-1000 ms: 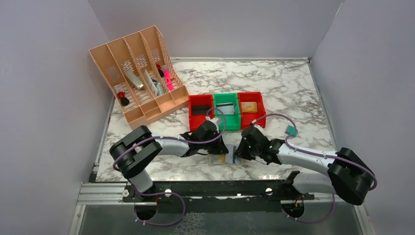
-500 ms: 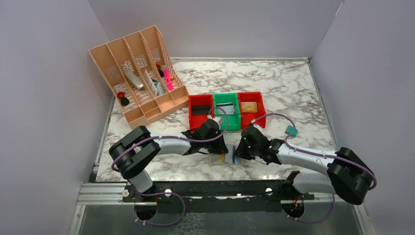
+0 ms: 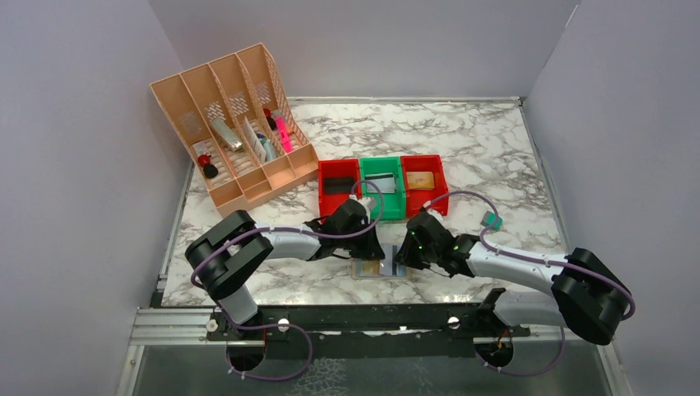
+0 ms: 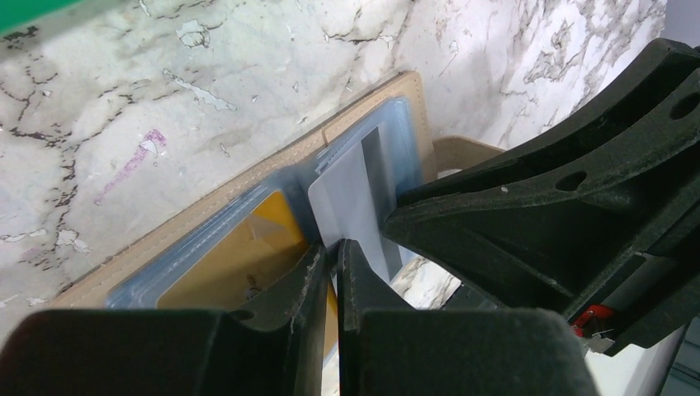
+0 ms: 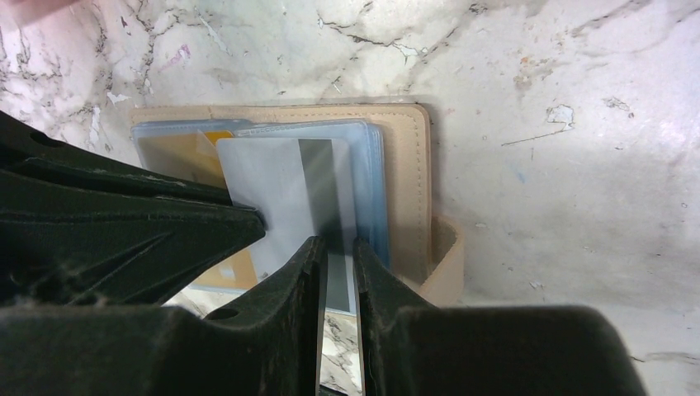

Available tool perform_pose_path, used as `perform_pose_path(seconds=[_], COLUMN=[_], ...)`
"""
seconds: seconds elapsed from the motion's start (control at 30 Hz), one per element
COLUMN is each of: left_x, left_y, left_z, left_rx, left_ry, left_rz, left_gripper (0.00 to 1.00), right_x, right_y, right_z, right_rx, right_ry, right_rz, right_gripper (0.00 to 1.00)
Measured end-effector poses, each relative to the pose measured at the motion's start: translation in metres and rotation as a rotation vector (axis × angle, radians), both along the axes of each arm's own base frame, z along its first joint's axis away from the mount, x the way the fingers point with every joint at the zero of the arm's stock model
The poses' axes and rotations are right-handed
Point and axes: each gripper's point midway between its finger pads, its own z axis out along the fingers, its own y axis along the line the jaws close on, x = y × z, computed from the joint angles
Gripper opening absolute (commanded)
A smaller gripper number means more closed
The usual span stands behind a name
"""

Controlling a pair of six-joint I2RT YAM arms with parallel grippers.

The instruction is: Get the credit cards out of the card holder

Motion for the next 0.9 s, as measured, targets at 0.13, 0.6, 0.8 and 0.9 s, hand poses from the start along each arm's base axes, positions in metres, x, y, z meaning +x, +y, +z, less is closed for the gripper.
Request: perform_pose_path(seconds=[0.13,0.6,0.8,0.9], left_x=[-0.0015,-0.0055,-0.0063,-0.0072], left_y=[0.0024,0.0084,0.0088,0.0087], left_z=[0.0005,0.0042,0.0061,0.0064], left_rx=[0.014,0.034,0.038,0.045], left_ry=[-0.002,-0.009,-0.018,-0.019], left_rz=[-0.006,-0.021,-0.032,-0.039], left_gripper=[0.1,0.02,0.01,0.01], right_x=[0.0,0.0,-0.0002,-0.0021], right_y=[-0.0002,-0.0001,0.0018,-0.0001], right_z=[-0.0002,0.0007,0.0068,0.0089], right_rx=[0.0,0.006,0.023,0.013], right_ry=[0.001,-0.003,-0.029,-0.036], right_rz=[-0.002,-0.004,0.026,0.05], right_gripper=[0.24,0.26,0.27,0.27])
